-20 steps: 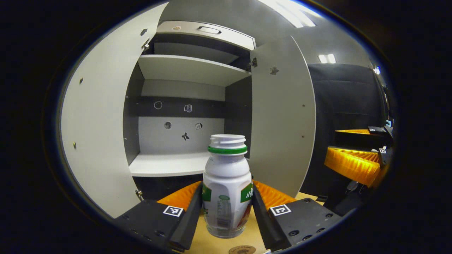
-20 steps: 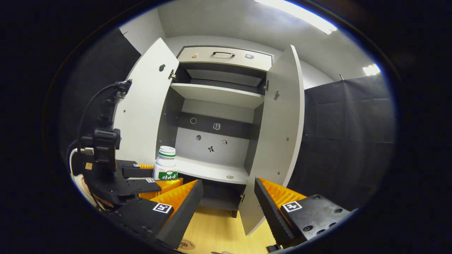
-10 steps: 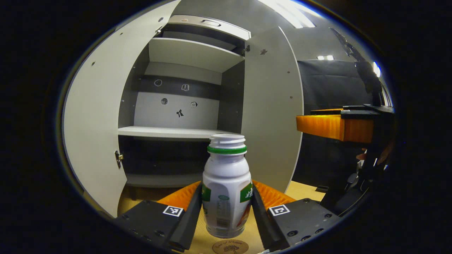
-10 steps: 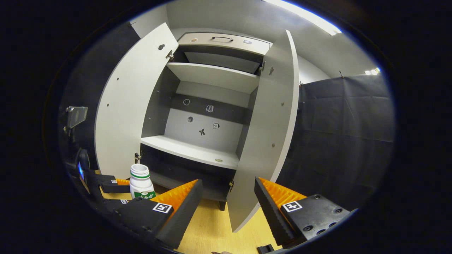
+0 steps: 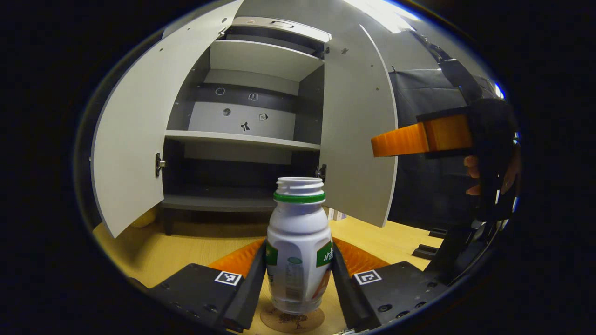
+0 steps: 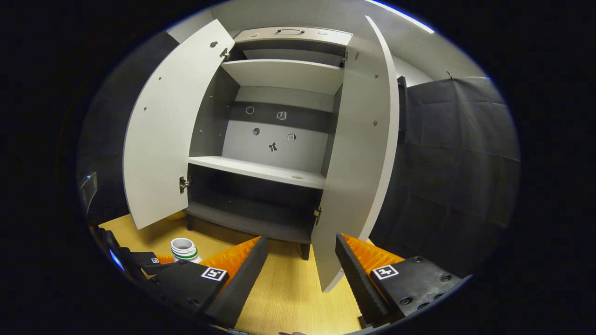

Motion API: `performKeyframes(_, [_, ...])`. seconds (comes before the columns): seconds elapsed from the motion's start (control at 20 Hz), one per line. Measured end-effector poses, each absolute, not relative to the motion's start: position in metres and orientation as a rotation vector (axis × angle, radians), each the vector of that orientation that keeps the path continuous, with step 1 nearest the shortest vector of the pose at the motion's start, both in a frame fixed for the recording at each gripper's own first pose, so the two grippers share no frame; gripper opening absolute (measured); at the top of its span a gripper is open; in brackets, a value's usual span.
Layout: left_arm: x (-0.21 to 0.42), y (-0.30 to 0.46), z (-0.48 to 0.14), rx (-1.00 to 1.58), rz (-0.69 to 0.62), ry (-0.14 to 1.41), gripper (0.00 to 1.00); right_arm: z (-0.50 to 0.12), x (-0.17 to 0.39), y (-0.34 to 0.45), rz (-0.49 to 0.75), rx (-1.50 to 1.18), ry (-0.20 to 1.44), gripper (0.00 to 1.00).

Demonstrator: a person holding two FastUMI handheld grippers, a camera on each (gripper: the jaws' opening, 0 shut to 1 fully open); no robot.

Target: Grasp the bottle in the cabinet with the left hand and place it on the coaster, then close the right door with the right hand and the left door with the left hand.

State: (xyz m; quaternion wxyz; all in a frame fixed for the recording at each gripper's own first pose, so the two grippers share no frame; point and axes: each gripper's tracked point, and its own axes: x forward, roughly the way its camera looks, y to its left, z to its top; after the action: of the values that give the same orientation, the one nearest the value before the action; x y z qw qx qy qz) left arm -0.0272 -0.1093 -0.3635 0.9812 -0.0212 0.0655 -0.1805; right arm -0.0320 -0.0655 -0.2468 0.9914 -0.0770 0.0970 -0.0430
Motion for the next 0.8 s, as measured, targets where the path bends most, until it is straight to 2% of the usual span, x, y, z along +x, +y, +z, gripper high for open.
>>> performKeyframes(0.3, [-0.038, -0.107, -0.39, 0.011, -0.337, 0.133, 0.72, -0.262, -0.031, -0.061, -0.056, -0.141, 0.193, 0.97])
performKeyframes(0.8, [-0.049, -0.104, -0.398, 0.017, -0.329, 0.101, 0.75, -0.276, -0.041, -0.063, -0.052, -0.143, 0.22, 0.97])
